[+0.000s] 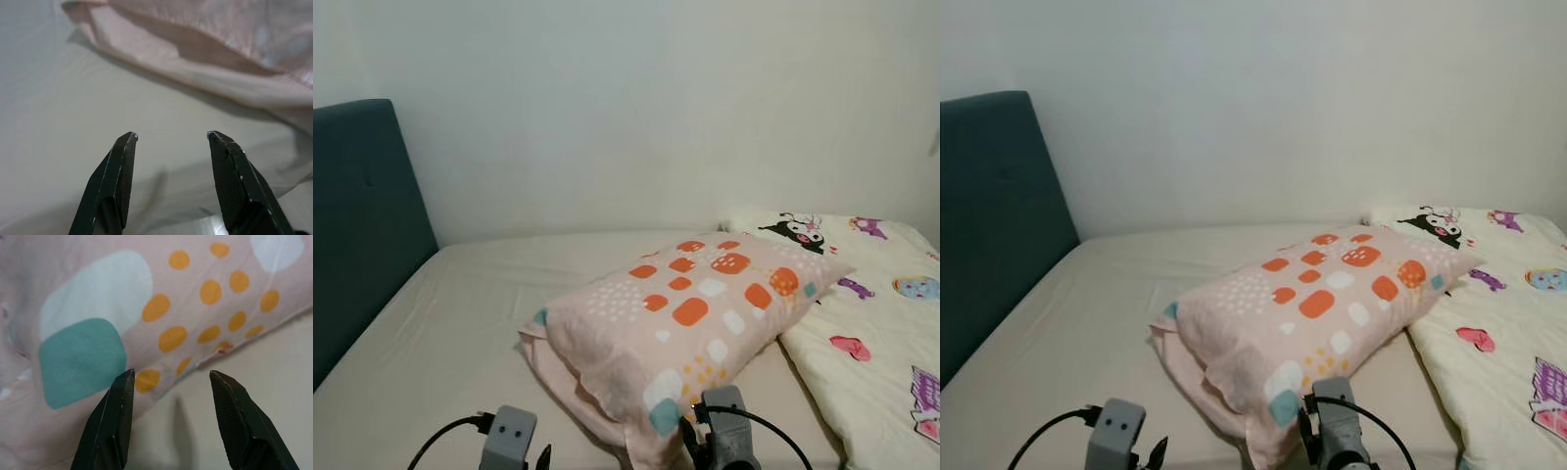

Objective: Clean up the room

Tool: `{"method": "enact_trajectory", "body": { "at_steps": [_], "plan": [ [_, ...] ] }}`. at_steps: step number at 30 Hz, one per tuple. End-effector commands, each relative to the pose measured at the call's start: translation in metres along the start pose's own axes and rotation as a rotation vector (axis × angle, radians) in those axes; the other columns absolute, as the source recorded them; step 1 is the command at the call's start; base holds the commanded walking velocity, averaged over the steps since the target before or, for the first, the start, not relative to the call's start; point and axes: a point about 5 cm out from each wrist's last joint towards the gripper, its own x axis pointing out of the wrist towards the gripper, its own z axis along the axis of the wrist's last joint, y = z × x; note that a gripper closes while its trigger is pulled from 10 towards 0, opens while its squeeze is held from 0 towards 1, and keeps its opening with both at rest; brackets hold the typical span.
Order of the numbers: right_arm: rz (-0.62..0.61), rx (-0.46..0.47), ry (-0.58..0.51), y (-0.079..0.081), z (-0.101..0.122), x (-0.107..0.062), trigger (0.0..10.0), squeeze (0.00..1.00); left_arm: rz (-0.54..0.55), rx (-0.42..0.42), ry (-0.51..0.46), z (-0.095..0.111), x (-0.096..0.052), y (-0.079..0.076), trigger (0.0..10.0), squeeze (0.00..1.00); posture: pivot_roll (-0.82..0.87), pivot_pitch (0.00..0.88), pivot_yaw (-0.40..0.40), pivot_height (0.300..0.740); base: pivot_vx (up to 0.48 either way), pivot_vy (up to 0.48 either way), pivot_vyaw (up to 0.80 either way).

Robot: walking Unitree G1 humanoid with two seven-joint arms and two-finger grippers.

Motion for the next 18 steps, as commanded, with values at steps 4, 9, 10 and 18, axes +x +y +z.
{"method": "enact_trajectory", "body": {
  "at_steps": [4,9,10,18],
  "plan": [
    [0.086,0.022,-0.052,0.017,0.007,-0.003,10.0,1.00,0.013,0.008,-0.070,0.013,-0.003,0.019,10.0,0.00,-0.05,0.072,-0.011,0.576,0.000,0.000,0.00],
    [0.120,0.075,-0.087,0.027,0.007,-0.008,10.0,1.00,0.011,0.012,-0.080,0.014,-0.008,0.023,10.0,0.00,-0.05,0.077,-0.014,0.576,0.000,0.000,0.00],
    [0.129,0.086,-0.090,0.030,0.007,-0.008,10.0,1.00,0.009,0.012,-0.079,0.014,-0.010,0.023,10.0,0.00,-0.04,0.077,-0.014,0.576,0.000,0.000,0.00],
    [0.169,0.120,-0.071,0.038,0.007,0.008,10.0,1.00,-0.021,0.013,-0.082,0.015,-0.009,0.021,10.0,0.00,-0.04,0.085,-0.006,0.576,0.000,0.000,0.00]
  ]
}}
